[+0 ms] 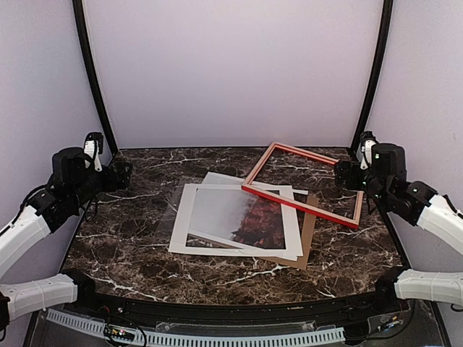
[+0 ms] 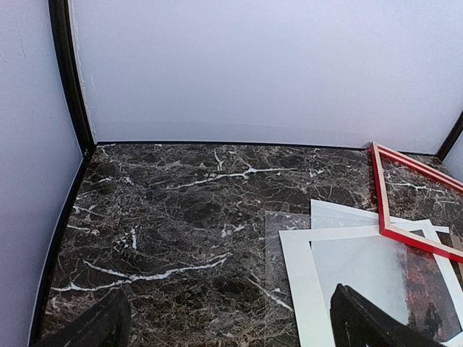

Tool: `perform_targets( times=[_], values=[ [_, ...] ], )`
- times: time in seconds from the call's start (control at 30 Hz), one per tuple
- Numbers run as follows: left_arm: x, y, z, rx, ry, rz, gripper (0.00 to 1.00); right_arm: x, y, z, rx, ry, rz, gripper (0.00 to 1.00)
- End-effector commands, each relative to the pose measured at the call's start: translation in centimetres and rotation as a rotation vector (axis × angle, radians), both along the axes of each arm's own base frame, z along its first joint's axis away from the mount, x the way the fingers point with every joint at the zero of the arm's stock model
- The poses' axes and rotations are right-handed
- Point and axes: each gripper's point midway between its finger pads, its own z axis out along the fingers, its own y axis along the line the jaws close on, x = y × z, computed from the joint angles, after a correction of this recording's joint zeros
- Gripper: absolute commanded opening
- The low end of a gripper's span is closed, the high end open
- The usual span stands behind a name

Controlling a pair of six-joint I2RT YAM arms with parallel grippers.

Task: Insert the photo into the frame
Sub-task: Move the frame body to the center of the board.

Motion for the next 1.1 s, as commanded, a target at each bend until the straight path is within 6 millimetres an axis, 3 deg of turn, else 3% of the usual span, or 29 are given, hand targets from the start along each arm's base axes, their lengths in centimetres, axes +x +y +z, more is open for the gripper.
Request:
perform_targets(
  times=[0.0,0.33,0.53,0.67,0.9,1.07],
  values=[
    [-0.2,0.5,1.1,-0.015,-0.044,0.02,0.99,0.2,-0.5,1.5,0.005,-0.042,-0.025,0.99],
    [0.1,-0.9,-0.4,-0.072,0.013,-0.027,0.99,0.8,0.2,-0.2,-0.029,0.05,-0.008,0.99],
    [0.1,-2.5,-2.0,-0.08,0.078,-0.059,0.99,1.8,2.5,-3.0,-0.016,0.182,0.058,0.99],
    [-0.1,-3.9,-3.7,-0.091,0.13,-0.09,0.99,3.9,3.8,-4.7,-0.053,0.263,0.07,0.99],
    [-1.0,-6.3,-6.3,-0.108,0.208,-0.127,0.99,9.3,6.5,-11.2,-0.006,0.435,0.136,0.98],
    [-1.7,-7.6,-7.8,-0.107,0.255,-0.143,0.99,13.5,6.5,-13.5,0.033,0.482,0.149,0.98]
  ],
)
